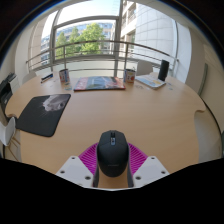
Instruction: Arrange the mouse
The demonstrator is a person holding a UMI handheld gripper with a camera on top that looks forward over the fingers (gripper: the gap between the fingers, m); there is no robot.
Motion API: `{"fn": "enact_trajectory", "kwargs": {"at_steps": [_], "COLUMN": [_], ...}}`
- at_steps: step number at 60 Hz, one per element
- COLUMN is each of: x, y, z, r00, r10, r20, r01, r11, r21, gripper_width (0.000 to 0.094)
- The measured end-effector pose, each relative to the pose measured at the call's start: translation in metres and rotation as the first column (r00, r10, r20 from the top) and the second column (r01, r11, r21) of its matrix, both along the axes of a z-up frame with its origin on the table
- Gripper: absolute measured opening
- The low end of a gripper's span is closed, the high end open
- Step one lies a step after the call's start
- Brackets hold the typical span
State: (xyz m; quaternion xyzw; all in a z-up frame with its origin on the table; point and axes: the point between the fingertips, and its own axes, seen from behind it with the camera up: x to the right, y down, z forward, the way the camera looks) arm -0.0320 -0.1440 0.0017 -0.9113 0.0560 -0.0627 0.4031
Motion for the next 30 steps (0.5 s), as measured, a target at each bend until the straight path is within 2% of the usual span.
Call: {"fn": "enact_trajectory", "kwargs": {"at_steps": [7, 14, 19, 23, 28, 30], "x": [0.015, 0.006, -0.029, -0.073, -0.155, -0.176], "y": [0.023, 0.066, 0.102, 0.133, 0.163, 0.178], "z": [0.063, 0.154, 0.208, 0.241, 0.227, 0.210], "r00": [0.995, 0.985, 0.989, 0.995, 0.999, 0.998], "r10": [-0.096, -0.169, -0.151, -0.104, -0.021, 0.016], "r20": [0.031, 0.023, 0.012, -0.001, -0.036, -0.065], "r01": [0.092, 0.159, 0.137, 0.096, 0.034, 0.009], "r11": [0.991, 0.958, 0.928, 0.913, 0.916, 0.930], "r21": [0.101, 0.239, 0.346, 0.395, 0.400, 0.368], "gripper_width": [0.0382, 0.0382, 0.0381, 0.0380, 0.0380, 0.0379]}}
